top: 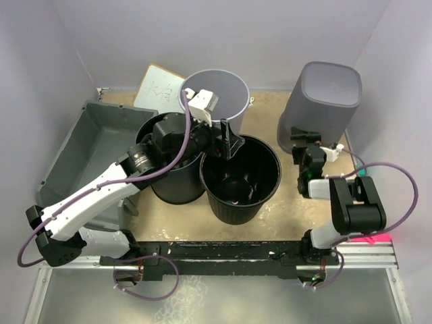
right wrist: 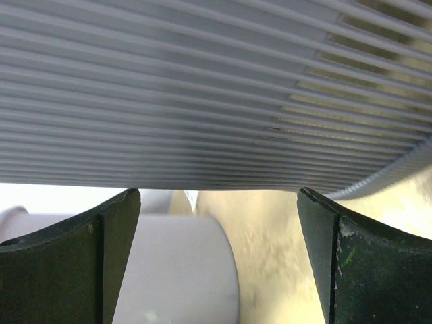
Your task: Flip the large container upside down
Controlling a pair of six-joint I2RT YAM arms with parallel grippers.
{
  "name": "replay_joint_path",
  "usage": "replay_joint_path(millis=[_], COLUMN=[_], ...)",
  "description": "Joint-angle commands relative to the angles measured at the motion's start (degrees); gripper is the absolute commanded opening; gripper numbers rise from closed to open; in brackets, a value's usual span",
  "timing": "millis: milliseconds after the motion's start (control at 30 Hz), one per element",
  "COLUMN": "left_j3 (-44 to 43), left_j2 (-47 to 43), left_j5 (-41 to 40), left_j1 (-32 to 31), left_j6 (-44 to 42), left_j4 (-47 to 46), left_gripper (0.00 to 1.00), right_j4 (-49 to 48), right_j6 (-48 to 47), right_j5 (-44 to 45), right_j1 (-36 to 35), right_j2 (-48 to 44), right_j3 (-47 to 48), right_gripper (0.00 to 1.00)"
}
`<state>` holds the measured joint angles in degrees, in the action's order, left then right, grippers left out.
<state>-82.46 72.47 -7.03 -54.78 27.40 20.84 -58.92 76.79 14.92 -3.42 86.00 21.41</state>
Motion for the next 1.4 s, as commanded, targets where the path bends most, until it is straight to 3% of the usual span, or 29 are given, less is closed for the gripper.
replay_joint_path(millis=[0,133,467,667,933,1233,1367], left_j3=[0.53,1.4,3.11,3.61,3.73,3.99,4.21], left_j2=[-3.01,-3.8,-3.95,-5.1,-6.86,-6.36,-6.25], left_j5=[-1.77,-2.66,-3.74,-4.23,-5.64,-4.65,-3.99], left_j1=[-0.14,-0.15,-0.08,-0.14,-0.13,-0.14,-0.1], left_j6=[-0.07,-0.22,-0.79,-0.02,-0.06,-0.68,-0.37], left_j4=[-0.67,-0.38,-0.58,-0.05,1.96,1.68,1.99], left_gripper=[0.78,0.78,0.78,0.78,0.78,0.78,0.78], right_j4=[-1.39,0.24,-1.23,5.64,15.33,18.87,19.51], right_j6=[-1.55,-2.13,-5.09,-8.36,-9.31,-7.94,-9.44], right_j5=[-0.56,-1.9,-2.69,2.08,0.37,3.32,3.12], right_j1=[5.15,6.76,6.74,9.72,15.36,18.51,19.04], right_j2=[5.36,7.93,3.48,8.19,16.38,10.7,11.33], right_j3=[10.77,14.05,7.06,16.62,29.8,22.88,24.54], right_gripper=[1.0,1.0,1.0,1.0,1.0,1.0,1.0])
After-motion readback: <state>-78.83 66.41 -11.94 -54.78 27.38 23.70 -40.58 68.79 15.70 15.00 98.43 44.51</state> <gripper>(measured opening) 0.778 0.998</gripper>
